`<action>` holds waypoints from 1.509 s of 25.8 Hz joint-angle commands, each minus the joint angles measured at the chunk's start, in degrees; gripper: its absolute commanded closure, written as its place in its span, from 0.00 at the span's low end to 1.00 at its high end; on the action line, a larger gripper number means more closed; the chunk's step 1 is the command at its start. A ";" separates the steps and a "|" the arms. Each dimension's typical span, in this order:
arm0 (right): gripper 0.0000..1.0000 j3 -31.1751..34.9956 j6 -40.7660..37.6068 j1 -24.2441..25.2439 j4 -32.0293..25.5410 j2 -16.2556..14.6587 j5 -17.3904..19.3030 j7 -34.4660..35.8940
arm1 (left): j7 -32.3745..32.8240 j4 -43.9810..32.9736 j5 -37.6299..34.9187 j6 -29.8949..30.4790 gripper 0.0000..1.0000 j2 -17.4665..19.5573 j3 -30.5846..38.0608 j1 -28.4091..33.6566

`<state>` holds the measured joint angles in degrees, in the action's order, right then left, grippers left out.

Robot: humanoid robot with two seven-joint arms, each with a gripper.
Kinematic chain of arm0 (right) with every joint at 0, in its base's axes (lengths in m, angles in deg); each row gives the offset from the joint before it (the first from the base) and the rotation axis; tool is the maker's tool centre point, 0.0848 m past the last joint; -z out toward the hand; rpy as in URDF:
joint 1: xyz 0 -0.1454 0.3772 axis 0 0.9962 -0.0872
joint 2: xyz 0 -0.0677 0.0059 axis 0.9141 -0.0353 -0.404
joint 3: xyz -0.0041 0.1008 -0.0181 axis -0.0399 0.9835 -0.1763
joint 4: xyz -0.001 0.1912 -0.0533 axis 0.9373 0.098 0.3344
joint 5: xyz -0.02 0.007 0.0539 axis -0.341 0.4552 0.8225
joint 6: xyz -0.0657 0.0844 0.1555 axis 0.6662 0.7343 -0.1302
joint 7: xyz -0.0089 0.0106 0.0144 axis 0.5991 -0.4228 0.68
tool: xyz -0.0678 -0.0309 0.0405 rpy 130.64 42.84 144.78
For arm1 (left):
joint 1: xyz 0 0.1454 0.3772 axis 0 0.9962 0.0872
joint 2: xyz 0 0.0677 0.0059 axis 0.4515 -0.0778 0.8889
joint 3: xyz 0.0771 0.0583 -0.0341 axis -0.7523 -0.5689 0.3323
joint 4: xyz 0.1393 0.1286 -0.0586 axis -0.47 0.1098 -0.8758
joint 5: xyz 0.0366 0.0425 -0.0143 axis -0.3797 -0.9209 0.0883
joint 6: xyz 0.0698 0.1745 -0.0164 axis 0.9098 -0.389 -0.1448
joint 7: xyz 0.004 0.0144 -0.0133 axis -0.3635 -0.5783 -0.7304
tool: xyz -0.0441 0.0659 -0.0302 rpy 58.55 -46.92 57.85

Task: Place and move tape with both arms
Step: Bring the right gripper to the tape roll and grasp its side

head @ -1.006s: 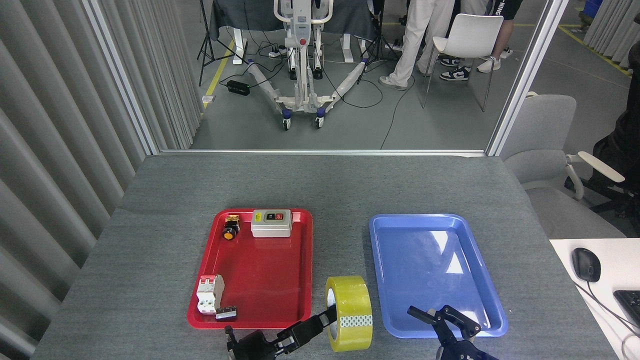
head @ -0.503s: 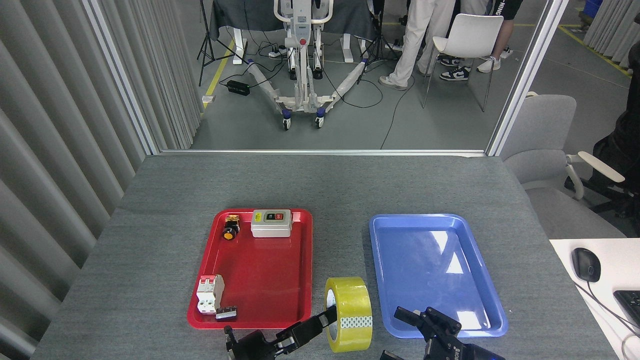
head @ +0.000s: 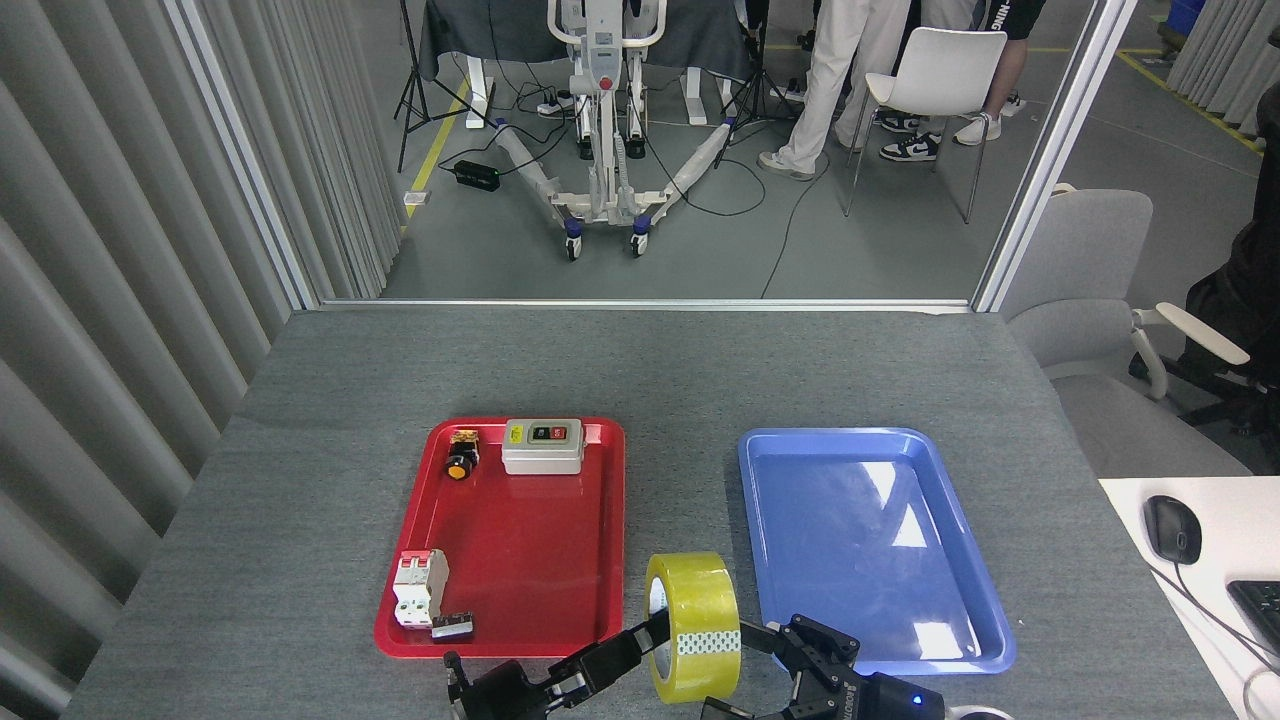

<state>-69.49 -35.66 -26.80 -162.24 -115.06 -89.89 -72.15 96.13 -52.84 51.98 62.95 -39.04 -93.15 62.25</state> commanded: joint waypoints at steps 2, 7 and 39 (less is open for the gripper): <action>0.01 0.03 0.01 -0.64 -0.20 0.30 -0.40 -0.63 | -0.07 -0.05 0.00 0.02 0.92 0.01 0.48 0.03; 0.01 0.03 0.01 -1.87 -2.22 0.12 -0.67 -0.63 | -0.07 -0.05 0.00 0.02 0.92 0.01 0.74 -0.05; 0.02 -0.67 0.01 -0.46 -2.58 1.53 17.26 -9.24 | 2.65 0.30 4.83 3.01 0.92 0.97 1.09 -0.14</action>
<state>-70.15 -35.66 -27.03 -165.12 -113.94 -74.20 -80.08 96.98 -52.59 53.54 63.88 -38.77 -91.99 61.96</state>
